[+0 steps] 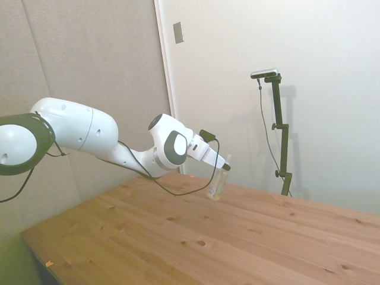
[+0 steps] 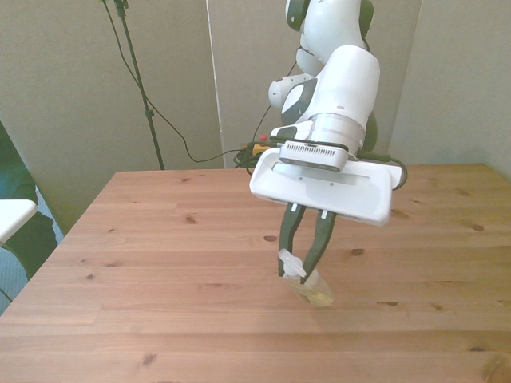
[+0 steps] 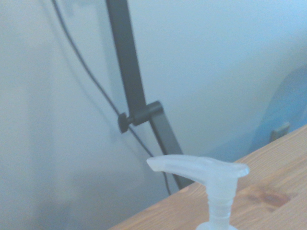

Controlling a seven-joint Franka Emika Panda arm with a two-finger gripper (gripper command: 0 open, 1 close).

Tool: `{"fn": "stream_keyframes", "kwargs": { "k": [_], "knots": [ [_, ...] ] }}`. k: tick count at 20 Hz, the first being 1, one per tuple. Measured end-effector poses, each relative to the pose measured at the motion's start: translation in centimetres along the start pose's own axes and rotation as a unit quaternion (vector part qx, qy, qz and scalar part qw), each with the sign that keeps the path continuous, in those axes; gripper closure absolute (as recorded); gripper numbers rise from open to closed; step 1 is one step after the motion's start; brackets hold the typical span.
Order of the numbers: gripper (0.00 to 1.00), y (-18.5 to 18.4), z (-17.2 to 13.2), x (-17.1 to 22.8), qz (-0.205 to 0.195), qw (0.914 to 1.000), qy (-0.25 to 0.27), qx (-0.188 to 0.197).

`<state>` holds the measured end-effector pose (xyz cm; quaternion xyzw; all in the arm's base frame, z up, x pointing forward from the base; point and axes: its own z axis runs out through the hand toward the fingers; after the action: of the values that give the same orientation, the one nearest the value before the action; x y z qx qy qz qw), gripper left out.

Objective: Stand the sanitizer

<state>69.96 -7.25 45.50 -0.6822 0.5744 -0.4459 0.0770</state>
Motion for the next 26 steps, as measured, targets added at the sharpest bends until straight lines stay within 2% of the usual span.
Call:
{"fn": "stream_keyframes", "kwargs": {
  "k": [5,10,16,22,23,26],
  "knots": [
    [1.0,0.2,-1.6,-4.3,0.002,0.9986,0.052,0.008],
    [1.0,1.1,-0.2,-6.3,-0.003,0.995,0.098,0.021],
    [1.0,0.5,0.8,-8.6,0.005,0.9898,0.138,0.034],
    [1.0,0.8,2.4,-10.5,0.003,0.9862,0.161,0.038],
    [0.0,0.8,2.5,-10.5,0.002,0.9859,0.163,0.039],
    [0.0,0.7,2.5,-10.4,-0.001,0.9862,0.161,0.038]
  ]
}}
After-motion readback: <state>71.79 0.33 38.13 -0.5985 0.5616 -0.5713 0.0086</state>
